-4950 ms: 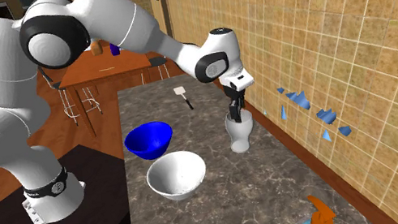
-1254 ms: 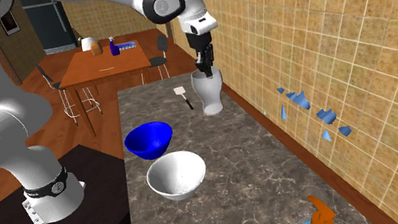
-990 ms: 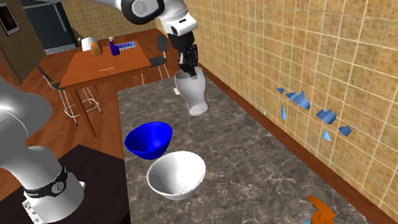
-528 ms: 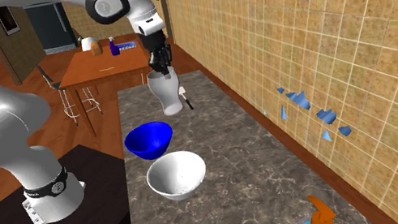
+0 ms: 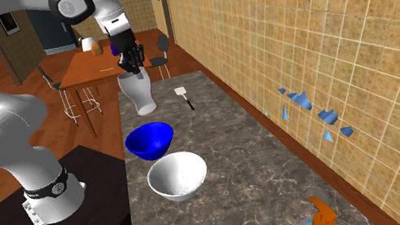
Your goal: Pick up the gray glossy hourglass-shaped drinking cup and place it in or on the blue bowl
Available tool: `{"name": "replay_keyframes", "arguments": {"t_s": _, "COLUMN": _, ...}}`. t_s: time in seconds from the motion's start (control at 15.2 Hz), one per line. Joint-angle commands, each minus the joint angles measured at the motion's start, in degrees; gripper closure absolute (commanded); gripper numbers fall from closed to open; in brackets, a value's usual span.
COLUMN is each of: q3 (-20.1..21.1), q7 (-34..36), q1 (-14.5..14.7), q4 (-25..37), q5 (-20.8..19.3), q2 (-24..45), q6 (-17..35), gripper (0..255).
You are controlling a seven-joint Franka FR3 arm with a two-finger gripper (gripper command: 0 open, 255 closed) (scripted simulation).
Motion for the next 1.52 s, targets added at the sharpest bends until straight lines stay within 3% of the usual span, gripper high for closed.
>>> {"name": "replay_keyframes", "arguments": {"t_s": 0.0, "q3": -0.11, "q7": 0.05, "q1": 0.88, "q4": -1.79, "q5": 0.66, "q2": -1.68, "q6": 0.05, "gripper": 255}}
{"name": "replay_keyframes", "arguments": {"t_s": 1.45, "q3": 6.49, "q7": -1.45, "q1": 2.01, "q4": -13.48, "q5": 6.09, "q2": 5.03, "q6": 18.39, "gripper": 255}}
